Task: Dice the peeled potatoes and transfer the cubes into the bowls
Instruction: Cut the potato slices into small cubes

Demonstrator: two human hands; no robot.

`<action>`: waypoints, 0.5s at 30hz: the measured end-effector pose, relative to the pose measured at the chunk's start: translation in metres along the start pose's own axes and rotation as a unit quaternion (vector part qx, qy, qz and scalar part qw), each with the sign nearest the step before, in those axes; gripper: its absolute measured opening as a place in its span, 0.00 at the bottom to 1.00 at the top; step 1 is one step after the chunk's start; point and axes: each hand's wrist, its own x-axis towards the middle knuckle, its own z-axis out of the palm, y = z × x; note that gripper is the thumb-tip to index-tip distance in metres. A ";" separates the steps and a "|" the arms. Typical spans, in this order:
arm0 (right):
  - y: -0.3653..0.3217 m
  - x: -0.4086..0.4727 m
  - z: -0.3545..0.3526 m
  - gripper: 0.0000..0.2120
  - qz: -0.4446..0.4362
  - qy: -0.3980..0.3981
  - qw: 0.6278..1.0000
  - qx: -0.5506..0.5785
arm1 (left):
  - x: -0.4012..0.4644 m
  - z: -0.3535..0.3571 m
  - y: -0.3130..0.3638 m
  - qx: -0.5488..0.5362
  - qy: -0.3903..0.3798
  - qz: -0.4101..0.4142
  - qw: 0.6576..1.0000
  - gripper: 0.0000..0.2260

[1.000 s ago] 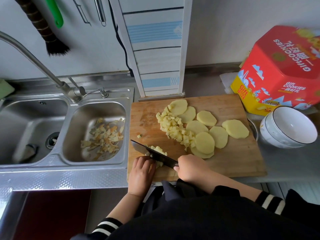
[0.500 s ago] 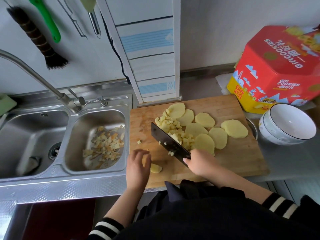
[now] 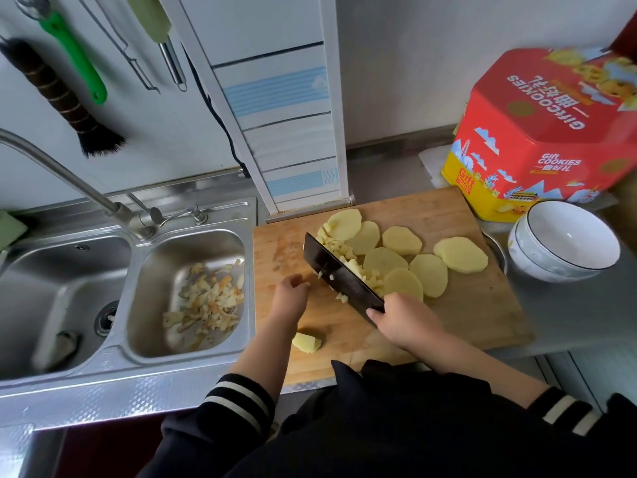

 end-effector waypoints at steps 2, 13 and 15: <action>0.001 0.000 -0.001 0.15 0.006 0.005 1.000 0.006 | -0.001 0.000 0.003 -0.098 -0.031 -0.020 0.995 0.18; -0.013 0.001 -0.002 0.16 0.001 0.007 0.998 0.065 | -0.024 -0.006 -0.012 0.232 0.021 0.434 0.870 0.23; -0.012 0.001 -0.001 0.16 0.005 0.011 0.997 0.078 | -0.017 0.002 -0.015 0.251 0.030 0.432 0.866 0.23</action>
